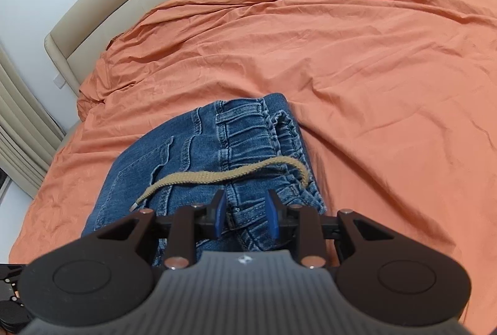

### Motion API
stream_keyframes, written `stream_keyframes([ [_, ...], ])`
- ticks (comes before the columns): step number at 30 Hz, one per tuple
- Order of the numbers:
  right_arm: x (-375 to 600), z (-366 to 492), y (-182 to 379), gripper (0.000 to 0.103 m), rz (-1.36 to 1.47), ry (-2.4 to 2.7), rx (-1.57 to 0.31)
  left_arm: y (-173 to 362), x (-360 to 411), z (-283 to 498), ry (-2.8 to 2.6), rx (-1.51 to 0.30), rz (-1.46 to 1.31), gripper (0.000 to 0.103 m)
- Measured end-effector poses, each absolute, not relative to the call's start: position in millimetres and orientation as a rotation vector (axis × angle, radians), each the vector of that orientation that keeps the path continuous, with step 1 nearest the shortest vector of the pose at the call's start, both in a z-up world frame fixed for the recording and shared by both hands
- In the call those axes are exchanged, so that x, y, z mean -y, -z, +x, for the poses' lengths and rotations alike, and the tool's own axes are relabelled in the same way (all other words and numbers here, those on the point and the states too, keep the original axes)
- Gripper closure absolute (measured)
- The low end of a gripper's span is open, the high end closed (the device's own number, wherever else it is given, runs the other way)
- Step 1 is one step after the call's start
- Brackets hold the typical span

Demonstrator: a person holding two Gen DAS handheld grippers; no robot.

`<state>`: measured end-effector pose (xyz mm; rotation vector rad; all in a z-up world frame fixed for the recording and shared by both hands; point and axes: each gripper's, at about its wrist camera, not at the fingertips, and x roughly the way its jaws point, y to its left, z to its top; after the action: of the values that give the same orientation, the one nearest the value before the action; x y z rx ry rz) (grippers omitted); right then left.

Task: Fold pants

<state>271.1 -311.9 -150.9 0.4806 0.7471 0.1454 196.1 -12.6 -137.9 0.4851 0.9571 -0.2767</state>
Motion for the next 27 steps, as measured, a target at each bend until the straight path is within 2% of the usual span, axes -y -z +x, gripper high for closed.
stream_keyframes([
  [2,312.5,271.3,152.0,0.078,0.484,-0.146,-0.755,135.3,26.1,187.9,0.286,-0.933,0.644,0.089],
  [4,312.1,272.1,153.7,0.079,0.48,-0.148,-0.775,142.6,31.3,183.5,0.308,-0.972,0.756,0.099],
  [6,311.8,274.7,158.4,0.079,0.474,-0.15,-0.807,155.7,31.4,183.8,0.309,-1.018,0.817,0.099],
  [12,306.1,279.0,172.1,0.08,0.416,-0.145,-0.871,176.1,26.3,196.1,0.32,-1.111,0.768,0.099],
  [21,310.9,277.3,170.8,0.08,0.432,-0.144,-0.874,169.5,15.3,202.9,0.311,-1.214,0.709,0.096],
  [27,313.8,271.0,163.5,0.079,0.439,-0.147,-0.89,144.6,1.3,198.7,0.267,-1.154,0.651,0.085],
])
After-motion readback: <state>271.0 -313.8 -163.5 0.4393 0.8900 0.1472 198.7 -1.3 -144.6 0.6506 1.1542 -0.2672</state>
